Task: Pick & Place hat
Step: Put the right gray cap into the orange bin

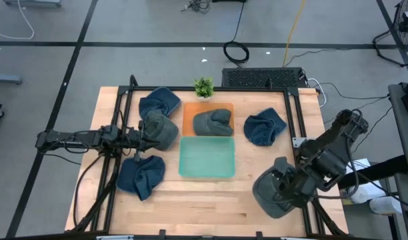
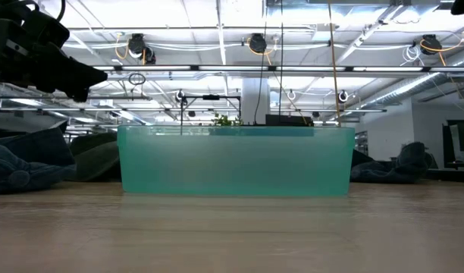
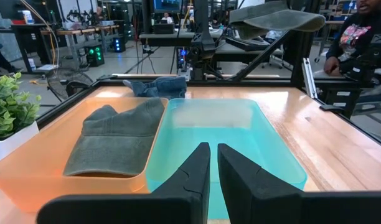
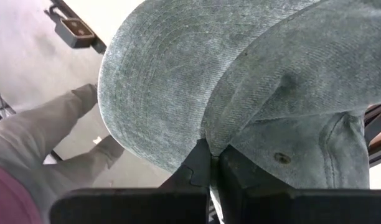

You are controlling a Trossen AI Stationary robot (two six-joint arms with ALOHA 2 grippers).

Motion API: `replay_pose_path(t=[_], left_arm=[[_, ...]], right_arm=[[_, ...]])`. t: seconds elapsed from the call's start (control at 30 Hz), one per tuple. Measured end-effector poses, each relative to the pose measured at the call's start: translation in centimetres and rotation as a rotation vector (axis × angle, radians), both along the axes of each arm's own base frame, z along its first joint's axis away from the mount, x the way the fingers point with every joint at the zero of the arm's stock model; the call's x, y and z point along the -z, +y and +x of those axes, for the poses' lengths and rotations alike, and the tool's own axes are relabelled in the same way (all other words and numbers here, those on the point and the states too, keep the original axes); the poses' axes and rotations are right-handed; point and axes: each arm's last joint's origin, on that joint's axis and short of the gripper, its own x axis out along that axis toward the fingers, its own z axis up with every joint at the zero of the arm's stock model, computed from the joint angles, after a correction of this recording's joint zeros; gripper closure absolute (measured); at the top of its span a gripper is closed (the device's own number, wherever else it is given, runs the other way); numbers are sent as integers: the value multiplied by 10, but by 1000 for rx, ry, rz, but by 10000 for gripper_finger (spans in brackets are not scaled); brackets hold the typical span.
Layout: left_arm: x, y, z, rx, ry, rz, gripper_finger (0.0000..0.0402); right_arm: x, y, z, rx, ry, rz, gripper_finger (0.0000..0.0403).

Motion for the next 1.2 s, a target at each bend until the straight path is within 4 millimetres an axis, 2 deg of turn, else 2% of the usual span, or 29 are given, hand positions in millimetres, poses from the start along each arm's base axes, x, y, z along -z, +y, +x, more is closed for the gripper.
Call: replay_pose_path(t=[0.1, 0.2, 0.4, 0.77, 1.07, 1.2], left_arm=[[0, 0, 0, 0, 0, 0, 364], [0, 0, 0, 0, 0, 0, 364], [0, 0, 0, 0, -1, 0, 364], [0, 0, 0, 0, 0, 0, 364], [0, 0, 0, 0, 0, 0, 364], [0, 0, 0, 0, 0, 0, 364]], right_arm=[[1, -4, 7, 43, 4, 6, 403], [3, -11, 23, 91, -21, 23, 403], [10, -34, 70, 219, -103, 59, 403], [24, -89, 148, 411, -298, 103, 403], [32, -141, 180, 464, -403, 96, 403], [30, -164, 188, 469, -399, 67, 403]])
